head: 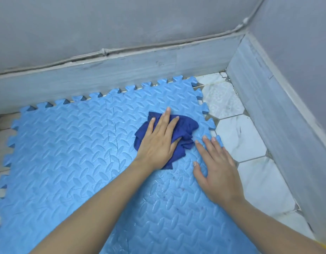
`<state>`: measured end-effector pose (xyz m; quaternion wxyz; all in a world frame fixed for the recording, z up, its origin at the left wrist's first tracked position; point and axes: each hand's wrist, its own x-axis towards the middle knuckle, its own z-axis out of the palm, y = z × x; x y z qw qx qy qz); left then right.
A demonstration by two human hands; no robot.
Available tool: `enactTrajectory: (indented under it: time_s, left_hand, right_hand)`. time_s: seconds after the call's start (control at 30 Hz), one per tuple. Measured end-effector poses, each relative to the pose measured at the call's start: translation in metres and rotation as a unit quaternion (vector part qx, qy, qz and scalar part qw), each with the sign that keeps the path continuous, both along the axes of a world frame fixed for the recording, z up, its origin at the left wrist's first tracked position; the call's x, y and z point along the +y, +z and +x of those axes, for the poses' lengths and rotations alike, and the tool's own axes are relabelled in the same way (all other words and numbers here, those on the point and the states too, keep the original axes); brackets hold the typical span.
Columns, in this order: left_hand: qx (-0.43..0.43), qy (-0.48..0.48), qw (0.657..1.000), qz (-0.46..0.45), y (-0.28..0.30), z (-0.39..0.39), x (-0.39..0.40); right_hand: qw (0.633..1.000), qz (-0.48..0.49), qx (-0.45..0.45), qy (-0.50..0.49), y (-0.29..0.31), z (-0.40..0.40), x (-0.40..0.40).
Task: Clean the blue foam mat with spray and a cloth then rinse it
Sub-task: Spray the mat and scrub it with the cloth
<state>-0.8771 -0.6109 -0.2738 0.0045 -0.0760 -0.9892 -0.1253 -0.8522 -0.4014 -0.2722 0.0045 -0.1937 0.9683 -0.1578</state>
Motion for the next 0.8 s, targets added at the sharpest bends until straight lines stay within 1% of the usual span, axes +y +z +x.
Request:
enactTrajectory:
  time_s: [0.1,0.13,0.2,0.27,0.3,0.37,0.43,0.47,0.5,0.57,0.6,0.63,0.67,0.7,0.77,0.8]
  left_hand:
    - [-0.023,0.020,1.000,-0.003,0.007,-0.062,-0.001]
    - [-0.032,0.041,0.999,-0.002,0.010,-0.089,-0.002]
    - [-0.044,0.113,0.993,-0.008,0.011,-0.128,0.001]
    - [-0.035,0.181,0.982,-0.030,0.009,-0.134,0.022]
    - [-0.025,0.182,0.982,-0.028,0.008,-0.122,0.036]
    - [-0.014,0.123,0.992,-0.014,0.006,-0.083,0.057]
    - [-0.021,0.058,0.998,-0.002,0.002,-0.067,0.042]
    - [-0.026,0.055,0.998,-0.005,0.003,-0.073,0.026]
    - [-0.030,0.081,0.996,-0.012,0.003,-0.085,0.009]
    - [-0.048,0.183,0.982,-0.010,0.005,-0.108,-0.019]
    - [-0.061,0.229,0.971,0.001,0.004,-0.115,-0.024]
    - [-0.069,0.254,0.965,0.010,0.004,-0.118,-0.020]
    - [-0.068,0.252,0.965,0.012,0.006,-0.118,-0.009]
    - [-0.062,0.219,0.974,0.012,0.006,-0.114,0.005]
    - [-0.048,0.078,0.996,0.006,0.008,-0.103,0.028]
    - [-0.050,0.013,0.999,0.000,0.008,-0.102,0.032]
  right_hand:
    - [1.000,0.004,-0.003,0.000,-0.001,0.000,0.000]
    - [1.000,0.004,-0.003,-0.002,0.000,0.000,0.000]
    - [1.000,0.003,-0.008,-0.004,0.001,0.000,-0.001]
    - [1.000,0.004,-0.007,-0.005,0.000,0.000,0.000]
    - [1.000,0.004,-0.003,-0.006,0.000,-0.001,0.000]
    - [1.000,0.003,0.005,-0.008,0.000,-0.001,-0.001]
    - [1.000,-0.001,0.006,-0.008,0.001,0.000,0.000]
    - [1.000,-0.003,0.006,-0.008,0.001,0.000,0.001]
    - [1.000,-0.004,0.007,-0.007,0.000,0.000,0.001]
    - [1.000,-0.003,0.007,-0.008,-0.001,0.000,0.001]
    - [1.000,-0.004,0.007,-0.009,-0.001,0.000,0.000]
    - [1.000,-0.005,0.005,-0.011,-0.002,0.000,0.000]
    - [1.000,-0.006,0.003,-0.010,-0.002,0.000,0.000]
    - [1.000,-0.008,0.003,-0.009,-0.002,0.000,0.000]
    - [1.000,-0.009,0.001,-0.008,-0.001,0.000,0.000]
    - [1.000,-0.008,-0.001,-0.009,-0.001,0.000,0.000]
